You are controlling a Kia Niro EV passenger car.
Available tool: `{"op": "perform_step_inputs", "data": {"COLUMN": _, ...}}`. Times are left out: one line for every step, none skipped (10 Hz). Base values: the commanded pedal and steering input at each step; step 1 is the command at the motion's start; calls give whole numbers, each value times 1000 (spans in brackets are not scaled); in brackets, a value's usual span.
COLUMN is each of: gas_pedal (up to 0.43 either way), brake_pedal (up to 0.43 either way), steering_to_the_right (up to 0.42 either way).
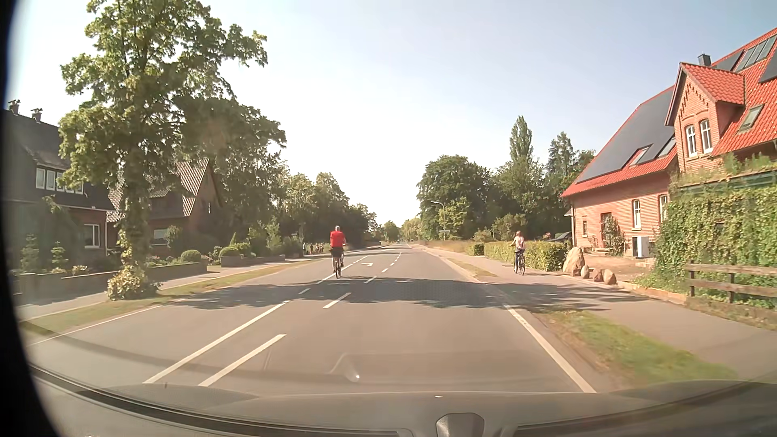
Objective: Follow the waypoints while adhering to traffic rules and regulations
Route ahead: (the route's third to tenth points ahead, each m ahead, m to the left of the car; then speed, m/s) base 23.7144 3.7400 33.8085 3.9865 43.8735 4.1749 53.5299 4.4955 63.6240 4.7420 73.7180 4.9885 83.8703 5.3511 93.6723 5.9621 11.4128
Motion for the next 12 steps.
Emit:
{"op": "perform_step_inputs", "data": {"gas_pedal": 189, "brake_pedal": 6, "steering_to_the_right": 9}}
{"op": "perform_step_inputs", "data": {"gas_pedal": 189, "brake_pedal": 6, "steering_to_the_right": 7}}
{"op": "perform_step_inputs", "data": {"gas_pedal": 189, "brake_pedal": 6, "steering_to_the_right": 7}}
{"op": "perform_step_inputs", "data": {"gas_pedal": 189, "brake_pedal": 6, "steering_to_the_right": 3}}
{"op": "perform_step_inputs", "data": {"gas_pedal": 189, "brake_pedal": 6, "steering_to_the_right": -1}}
{"op": "perform_step_inputs", "data": {"gas_pedal": 189, "brake_pedal": 6, "steering_to_the_right": -1}}
{"op": "perform_step_inputs", "data": {"gas_pedal": 189, "brake_pedal": 6, "steering_to_the_right": -1}}
{"op": "perform_step_inputs", "data": {"gas_pedal": 189, "brake_pedal": 6, "steering_to_the_right": -1}}
{"op": "perform_step_inputs", "data": {"gas_pedal": 189, "brake_pedal": 6, "steering_to_the_right": -1}}
{"op": "perform_step_inputs", "data": {"gas_pedal": 189, "brake_pedal": 6, "steering_to_the_right": -1}}
{"op": "perform_step_inputs", "data": {"gas_pedal": 189, "brake_pedal": 6, "steering_to_the_right": -1}}
{"op": "perform_step_inputs", "data": {"gas_pedal": 189, "brake_pedal": 6, "steering_to_the_right": -1}}
